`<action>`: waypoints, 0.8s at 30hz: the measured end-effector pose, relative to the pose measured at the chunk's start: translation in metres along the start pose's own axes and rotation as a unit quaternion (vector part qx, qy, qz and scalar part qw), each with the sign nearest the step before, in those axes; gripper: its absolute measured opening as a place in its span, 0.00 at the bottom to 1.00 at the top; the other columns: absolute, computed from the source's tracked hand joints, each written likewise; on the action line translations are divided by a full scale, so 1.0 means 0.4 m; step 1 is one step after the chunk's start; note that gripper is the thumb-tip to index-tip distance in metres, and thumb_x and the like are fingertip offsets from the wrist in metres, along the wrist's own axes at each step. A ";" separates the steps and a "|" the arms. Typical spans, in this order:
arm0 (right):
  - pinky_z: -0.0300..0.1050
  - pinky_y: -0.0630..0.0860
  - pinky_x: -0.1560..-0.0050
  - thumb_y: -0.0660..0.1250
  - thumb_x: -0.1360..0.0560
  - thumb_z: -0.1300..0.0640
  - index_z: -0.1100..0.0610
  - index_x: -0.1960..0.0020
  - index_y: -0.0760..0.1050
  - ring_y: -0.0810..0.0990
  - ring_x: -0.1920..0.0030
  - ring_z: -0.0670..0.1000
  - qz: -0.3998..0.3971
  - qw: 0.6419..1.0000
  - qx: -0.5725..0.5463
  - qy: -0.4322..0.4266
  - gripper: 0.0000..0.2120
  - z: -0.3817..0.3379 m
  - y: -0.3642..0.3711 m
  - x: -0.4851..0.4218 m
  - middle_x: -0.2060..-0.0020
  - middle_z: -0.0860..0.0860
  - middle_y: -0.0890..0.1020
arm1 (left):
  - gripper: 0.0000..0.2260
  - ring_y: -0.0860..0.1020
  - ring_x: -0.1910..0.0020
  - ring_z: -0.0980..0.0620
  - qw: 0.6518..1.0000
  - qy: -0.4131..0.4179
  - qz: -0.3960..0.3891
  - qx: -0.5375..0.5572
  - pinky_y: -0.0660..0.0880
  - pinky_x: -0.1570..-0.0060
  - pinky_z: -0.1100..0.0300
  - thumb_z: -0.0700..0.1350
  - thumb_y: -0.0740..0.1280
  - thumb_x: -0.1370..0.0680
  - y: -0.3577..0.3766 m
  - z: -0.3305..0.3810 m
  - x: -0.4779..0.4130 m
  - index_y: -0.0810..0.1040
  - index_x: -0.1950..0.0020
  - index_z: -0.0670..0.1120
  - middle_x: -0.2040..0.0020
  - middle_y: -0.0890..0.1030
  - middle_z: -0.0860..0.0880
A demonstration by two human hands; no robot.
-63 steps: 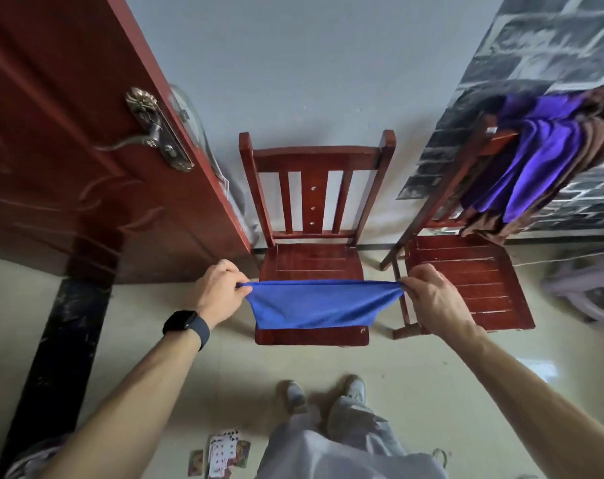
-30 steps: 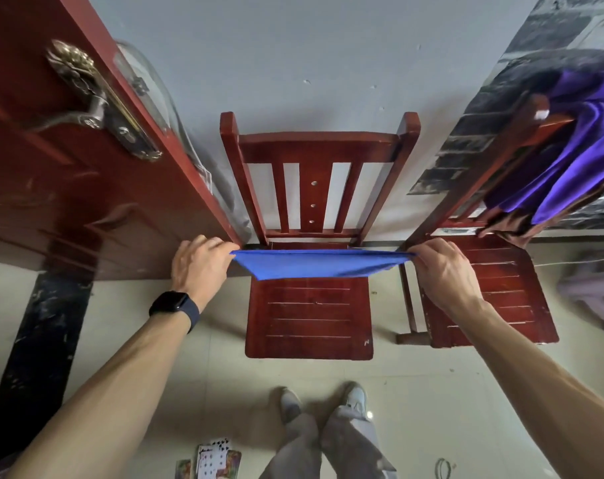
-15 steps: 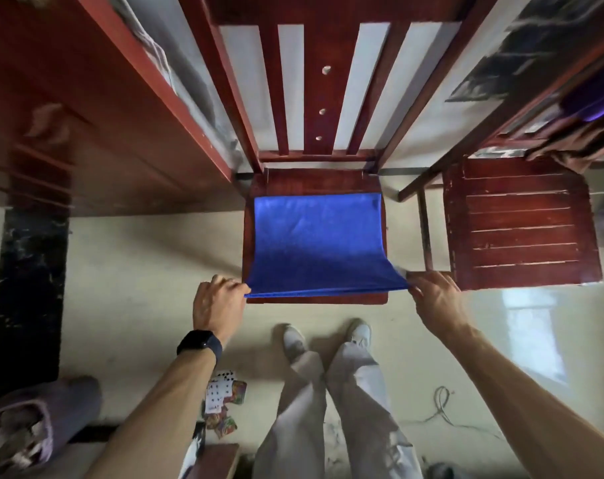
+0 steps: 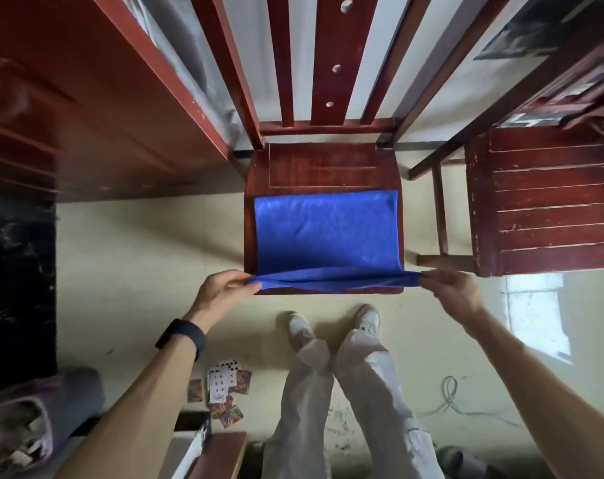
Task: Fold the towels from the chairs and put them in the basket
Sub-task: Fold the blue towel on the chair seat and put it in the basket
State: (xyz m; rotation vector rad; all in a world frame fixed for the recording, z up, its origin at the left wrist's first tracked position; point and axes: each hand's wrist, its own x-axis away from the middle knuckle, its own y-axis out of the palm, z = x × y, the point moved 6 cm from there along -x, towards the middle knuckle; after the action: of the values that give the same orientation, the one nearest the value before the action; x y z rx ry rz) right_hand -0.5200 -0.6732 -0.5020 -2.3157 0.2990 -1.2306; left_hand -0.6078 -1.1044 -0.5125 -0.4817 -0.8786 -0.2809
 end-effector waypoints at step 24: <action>0.64 0.83 0.52 0.66 0.32 0.36 0.39 0.53 0.78 0.84 0.52 0.53 0.104 0.984 -0.137 0.037 0.12 -0.120 0.094 -0.435 0.57 0.41 0.84 | 0.09 0.84 0.53 0.50 0.964 -0.002 0.219 0.151 0.80 0.43 0.48 0.50 0.76 0.26 -0.008 0.100 -0.433 0.84 0.48 0.49 0.54 0.85 0.51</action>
State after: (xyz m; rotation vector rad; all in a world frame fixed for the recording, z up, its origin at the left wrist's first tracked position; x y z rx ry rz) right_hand -0.6569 -0.6494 -0.6233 -2.3937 0.7591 -1.2349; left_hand -0.7417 -1.0797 -0.6268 -0.3787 -0.7791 0.2585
